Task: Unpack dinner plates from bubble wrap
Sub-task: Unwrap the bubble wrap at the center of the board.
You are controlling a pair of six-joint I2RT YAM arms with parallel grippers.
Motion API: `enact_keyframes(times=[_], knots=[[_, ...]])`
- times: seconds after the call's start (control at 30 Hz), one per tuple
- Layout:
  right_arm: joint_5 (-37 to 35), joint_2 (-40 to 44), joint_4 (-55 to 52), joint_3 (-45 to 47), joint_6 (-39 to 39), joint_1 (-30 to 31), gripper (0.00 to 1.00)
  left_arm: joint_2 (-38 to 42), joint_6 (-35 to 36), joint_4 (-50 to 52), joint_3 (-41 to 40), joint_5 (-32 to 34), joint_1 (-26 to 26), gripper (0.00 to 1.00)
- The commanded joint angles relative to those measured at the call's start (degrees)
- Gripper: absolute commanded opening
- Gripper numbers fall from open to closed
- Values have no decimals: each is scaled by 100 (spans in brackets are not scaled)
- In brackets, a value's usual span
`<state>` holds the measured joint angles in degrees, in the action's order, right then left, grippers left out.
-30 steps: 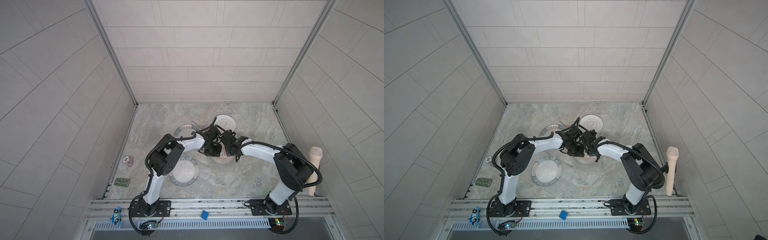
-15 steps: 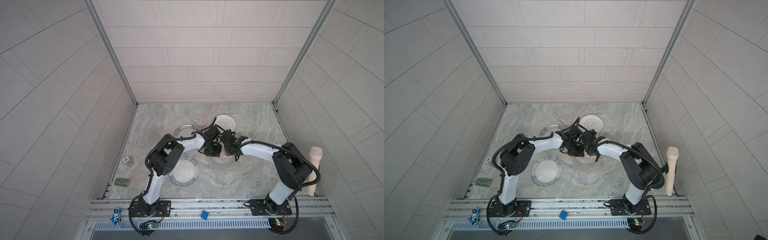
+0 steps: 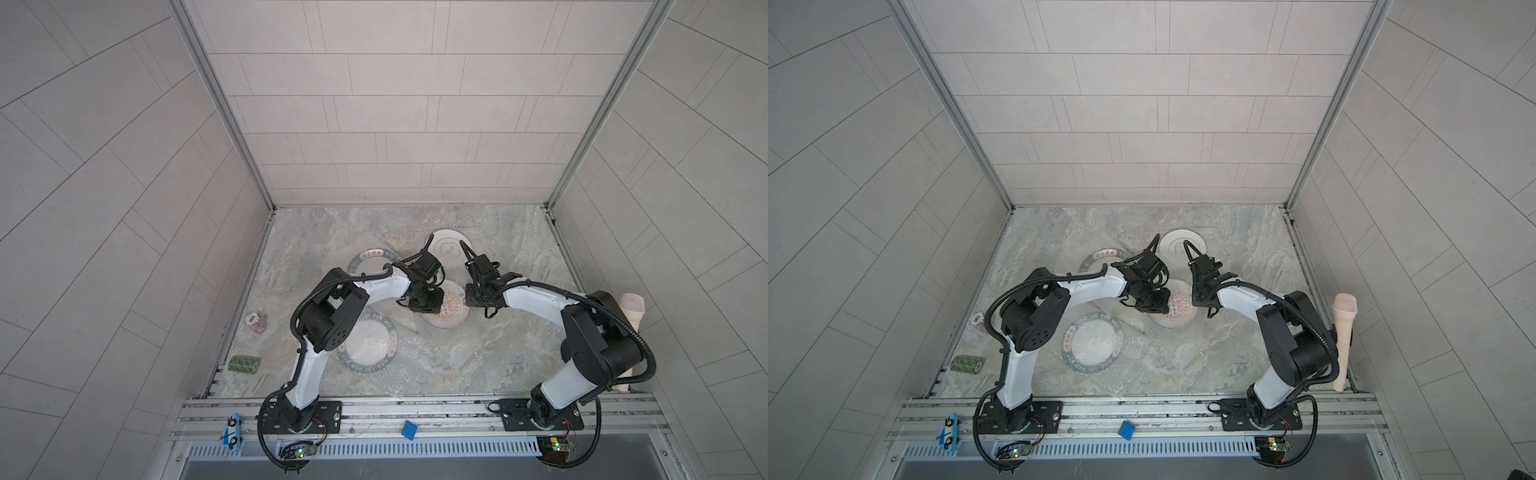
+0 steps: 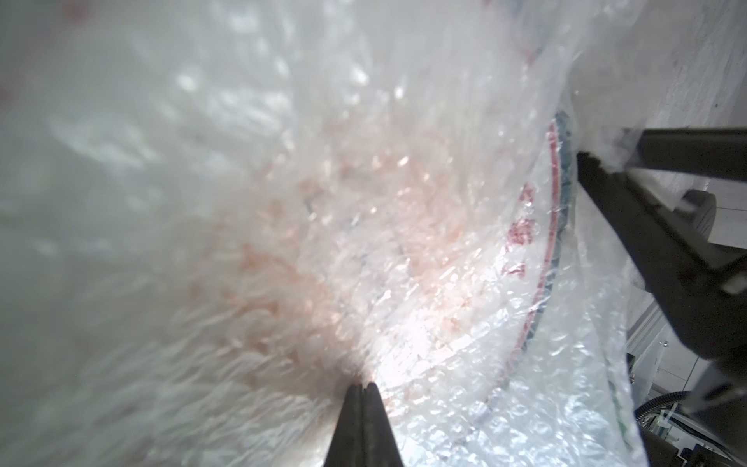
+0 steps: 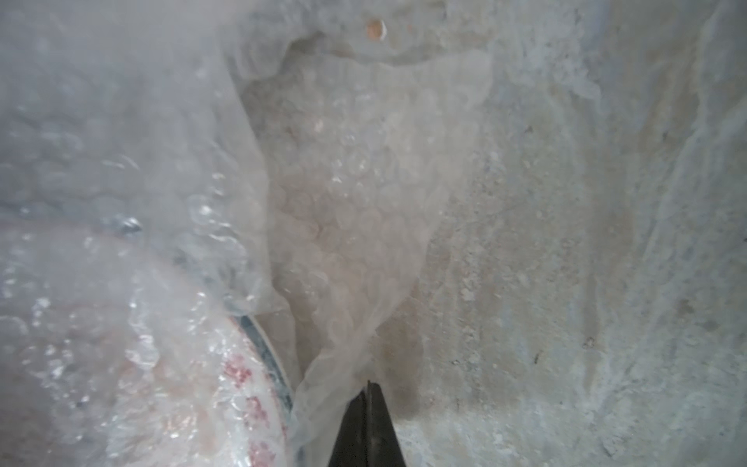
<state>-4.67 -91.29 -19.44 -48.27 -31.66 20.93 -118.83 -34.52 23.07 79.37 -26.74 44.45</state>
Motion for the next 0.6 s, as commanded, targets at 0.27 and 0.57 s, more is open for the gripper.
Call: enact_keyframes(times=[0.27, 0.57], knots=[[255, 439, 26, 311, -377, -431, 32, -411, -22, 536, -236, 120, 20, 0], [-311, 929, -528, 221, -567, -662, 66, -326, -8, 501, -261, 17, 12, 0]])
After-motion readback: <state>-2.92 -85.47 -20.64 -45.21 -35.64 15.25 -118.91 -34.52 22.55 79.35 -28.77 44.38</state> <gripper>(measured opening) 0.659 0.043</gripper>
